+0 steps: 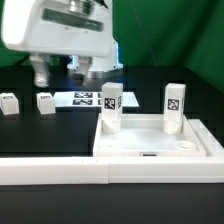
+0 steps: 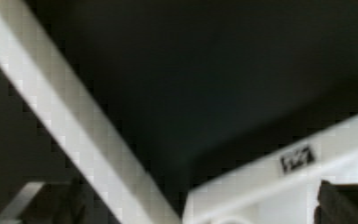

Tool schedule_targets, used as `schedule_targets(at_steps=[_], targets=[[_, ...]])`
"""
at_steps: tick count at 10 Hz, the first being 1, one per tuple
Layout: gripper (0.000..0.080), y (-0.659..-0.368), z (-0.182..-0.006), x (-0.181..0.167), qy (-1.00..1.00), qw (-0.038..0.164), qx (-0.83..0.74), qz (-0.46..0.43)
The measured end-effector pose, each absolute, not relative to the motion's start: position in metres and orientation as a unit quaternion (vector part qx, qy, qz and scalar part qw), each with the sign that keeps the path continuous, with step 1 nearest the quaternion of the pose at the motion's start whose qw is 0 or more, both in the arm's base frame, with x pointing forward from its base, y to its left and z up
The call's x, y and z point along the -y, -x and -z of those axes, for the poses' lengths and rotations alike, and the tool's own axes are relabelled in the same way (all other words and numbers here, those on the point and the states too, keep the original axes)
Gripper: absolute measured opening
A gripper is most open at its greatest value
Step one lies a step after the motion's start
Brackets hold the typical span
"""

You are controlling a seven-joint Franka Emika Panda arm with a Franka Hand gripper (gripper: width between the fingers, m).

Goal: Assemble square table

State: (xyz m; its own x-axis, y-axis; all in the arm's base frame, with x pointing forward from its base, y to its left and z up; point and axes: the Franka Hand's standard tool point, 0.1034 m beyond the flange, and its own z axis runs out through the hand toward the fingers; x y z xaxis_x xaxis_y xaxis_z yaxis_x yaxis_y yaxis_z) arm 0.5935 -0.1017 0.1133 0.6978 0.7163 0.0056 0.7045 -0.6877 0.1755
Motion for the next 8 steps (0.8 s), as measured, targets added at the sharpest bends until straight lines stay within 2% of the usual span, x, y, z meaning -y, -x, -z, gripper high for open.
schedule_targets(at_steps=[1,5,8], targets=[[0.0649,-0.589,-0.113,0.105,-0.940,0.072,-0.331,-0.035],[0.0649,-0.589,-0.110,0.101,-0.976,0.060,-0.205,-0.044],[0.0649,-0.539,-0.099,0.119,-0.997,0.026,-0.075,0.024]])
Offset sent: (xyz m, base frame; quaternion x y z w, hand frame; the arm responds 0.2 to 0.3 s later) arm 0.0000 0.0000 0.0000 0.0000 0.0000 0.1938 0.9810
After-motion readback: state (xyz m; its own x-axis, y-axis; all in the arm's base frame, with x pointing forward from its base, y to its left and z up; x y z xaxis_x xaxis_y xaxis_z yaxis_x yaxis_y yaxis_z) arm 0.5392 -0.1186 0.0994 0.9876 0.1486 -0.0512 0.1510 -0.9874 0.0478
